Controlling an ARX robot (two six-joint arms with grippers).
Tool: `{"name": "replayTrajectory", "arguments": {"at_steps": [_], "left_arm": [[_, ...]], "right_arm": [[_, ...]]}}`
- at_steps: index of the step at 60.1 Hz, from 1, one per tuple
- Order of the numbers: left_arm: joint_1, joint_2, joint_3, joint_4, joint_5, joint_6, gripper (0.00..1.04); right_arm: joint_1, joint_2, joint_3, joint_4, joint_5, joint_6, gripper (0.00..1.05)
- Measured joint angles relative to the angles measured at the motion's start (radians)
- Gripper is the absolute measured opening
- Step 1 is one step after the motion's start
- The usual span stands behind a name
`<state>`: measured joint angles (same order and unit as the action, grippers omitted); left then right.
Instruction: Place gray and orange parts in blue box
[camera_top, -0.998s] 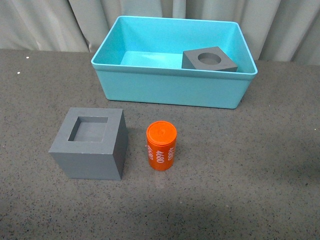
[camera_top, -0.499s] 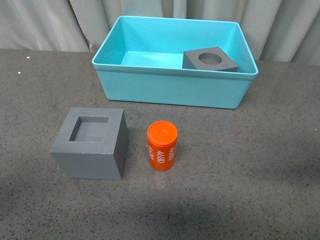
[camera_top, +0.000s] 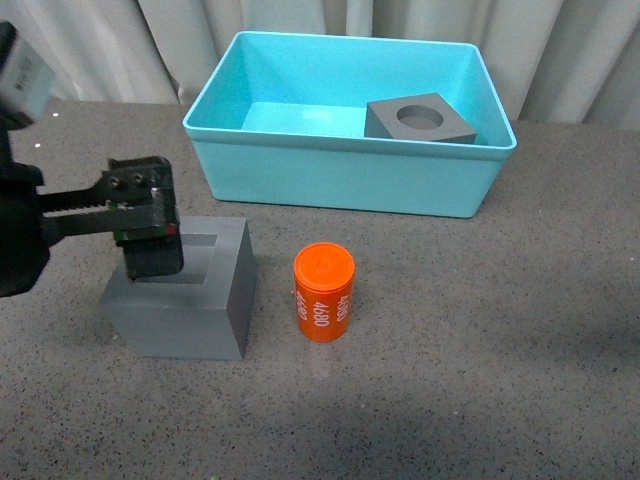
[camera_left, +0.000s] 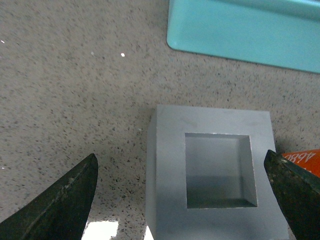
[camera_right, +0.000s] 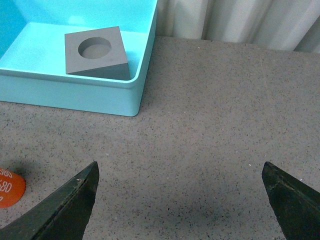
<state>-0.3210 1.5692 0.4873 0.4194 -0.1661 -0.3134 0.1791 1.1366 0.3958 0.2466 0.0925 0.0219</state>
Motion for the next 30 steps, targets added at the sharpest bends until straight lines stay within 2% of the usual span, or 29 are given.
{"name": "replayTrajectory", "arguments": {"at_steps": [13, 30], "left_arm": [[0.012, 0.135, 0.080, -0.055, 0.018, 0.005, 0.98], [0.014, 0.174, 0.097, -0.086, 0.045, -0.003, 0.97]], "right_arm": [[0.000, 0.000, 0.000, 0.000, 0.000, 0.000, 0.95], [0.000, 0.000, 0.000, 0.000, 0.000, 0.000, 0.95]]}}
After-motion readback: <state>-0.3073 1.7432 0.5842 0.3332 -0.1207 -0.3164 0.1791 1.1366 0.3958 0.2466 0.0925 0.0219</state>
